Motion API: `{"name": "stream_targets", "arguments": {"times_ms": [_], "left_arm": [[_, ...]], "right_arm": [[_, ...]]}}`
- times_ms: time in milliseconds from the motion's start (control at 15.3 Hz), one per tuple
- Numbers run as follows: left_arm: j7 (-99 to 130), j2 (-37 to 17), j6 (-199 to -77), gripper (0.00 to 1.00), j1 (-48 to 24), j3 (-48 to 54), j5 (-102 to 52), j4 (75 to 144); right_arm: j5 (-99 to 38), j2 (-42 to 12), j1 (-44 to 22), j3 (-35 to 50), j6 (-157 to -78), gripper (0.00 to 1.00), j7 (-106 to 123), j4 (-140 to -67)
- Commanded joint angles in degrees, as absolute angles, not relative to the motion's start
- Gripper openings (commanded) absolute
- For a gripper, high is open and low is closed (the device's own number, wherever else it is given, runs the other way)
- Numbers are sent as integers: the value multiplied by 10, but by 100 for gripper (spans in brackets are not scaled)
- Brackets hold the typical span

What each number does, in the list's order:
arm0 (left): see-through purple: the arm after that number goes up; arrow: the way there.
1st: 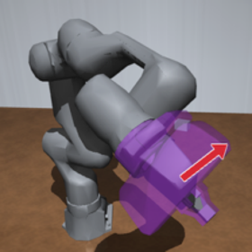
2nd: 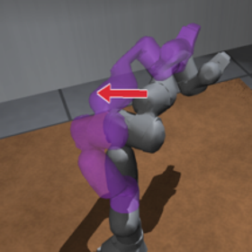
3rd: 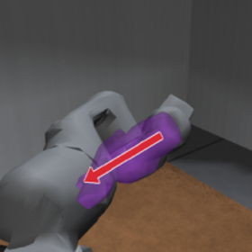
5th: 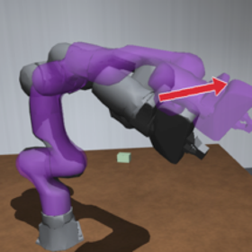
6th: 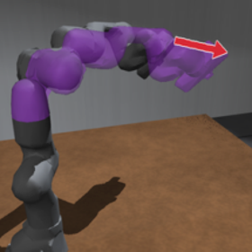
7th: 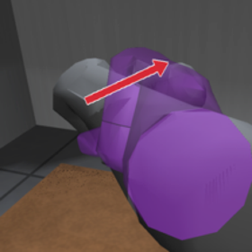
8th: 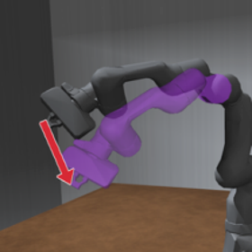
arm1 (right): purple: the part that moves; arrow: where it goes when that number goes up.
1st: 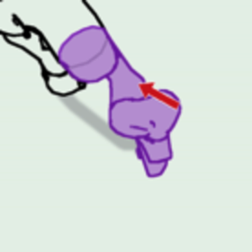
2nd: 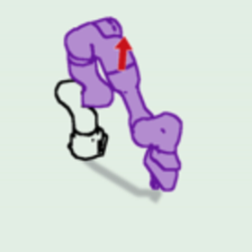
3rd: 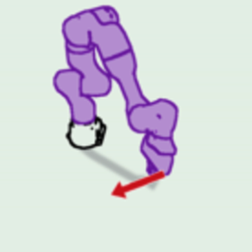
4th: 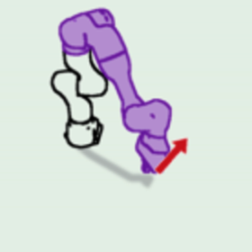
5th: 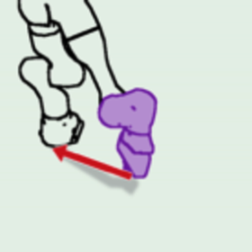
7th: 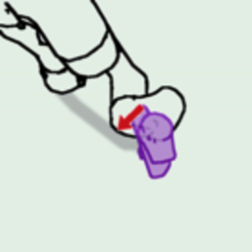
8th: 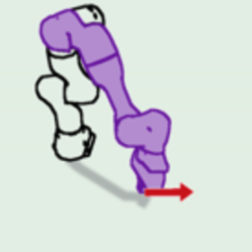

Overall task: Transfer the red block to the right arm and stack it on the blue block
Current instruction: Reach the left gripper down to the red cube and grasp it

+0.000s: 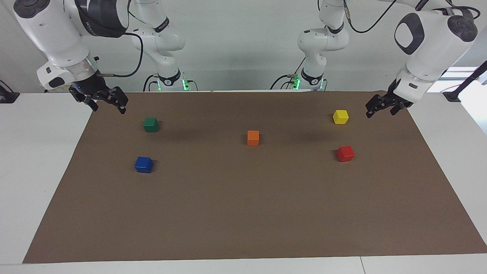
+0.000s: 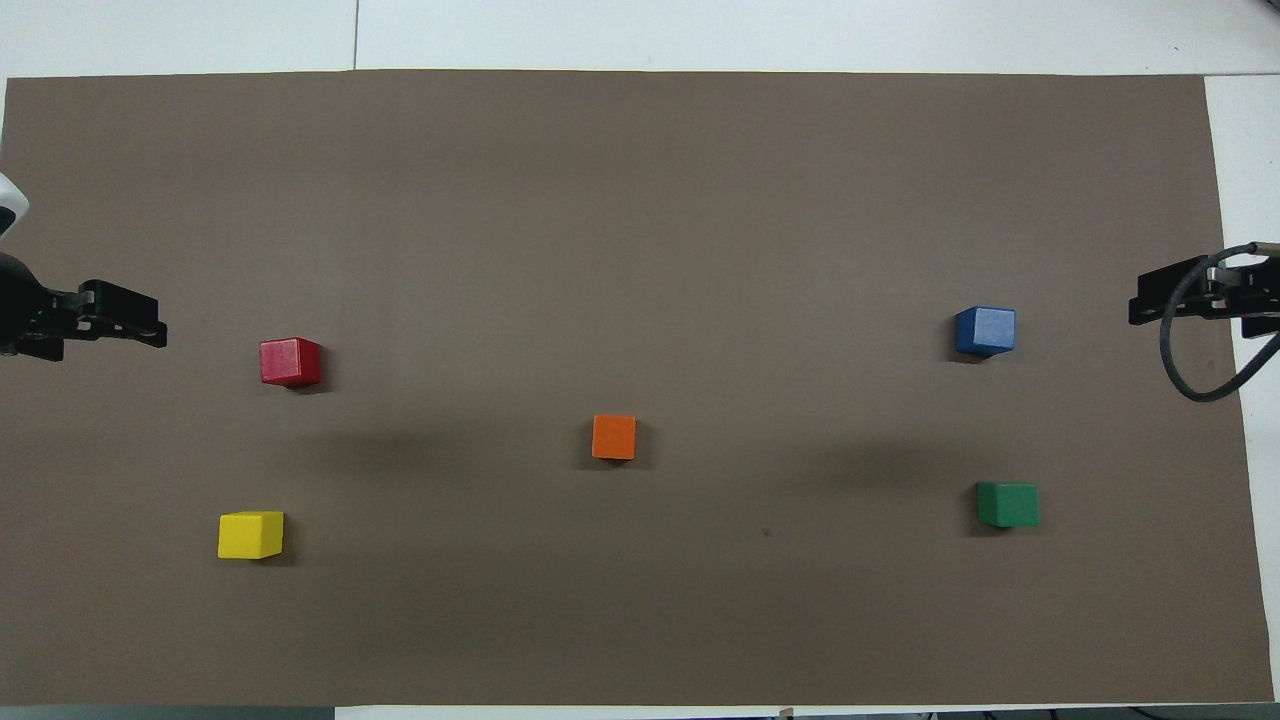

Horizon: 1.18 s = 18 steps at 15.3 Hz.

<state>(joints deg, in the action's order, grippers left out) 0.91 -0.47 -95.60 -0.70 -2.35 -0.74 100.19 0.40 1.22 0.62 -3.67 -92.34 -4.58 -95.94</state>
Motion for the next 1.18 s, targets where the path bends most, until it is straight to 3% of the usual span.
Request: {"name": "stream_targets", "arguments": {"times_ms": [0,524,852,1114], "left_arm": [[14,11,-1006,100,-18,-18,-1,1062],[15,-4,-1160,100,-45,-19,-1,1189],[11,-32,-1215,100,-40,-20,-1,1214],[11,-40,-1254,100,-39,-20,-1,1229]], "right_arm": [[11,25,10,-37,-919,100,-33,-970],[11,25,16,-37,-919,100,-33,-971],[5,25,14,-36,-907,100,12,-970],[-47,21,11,-34,-955,100,69,-977]]}}
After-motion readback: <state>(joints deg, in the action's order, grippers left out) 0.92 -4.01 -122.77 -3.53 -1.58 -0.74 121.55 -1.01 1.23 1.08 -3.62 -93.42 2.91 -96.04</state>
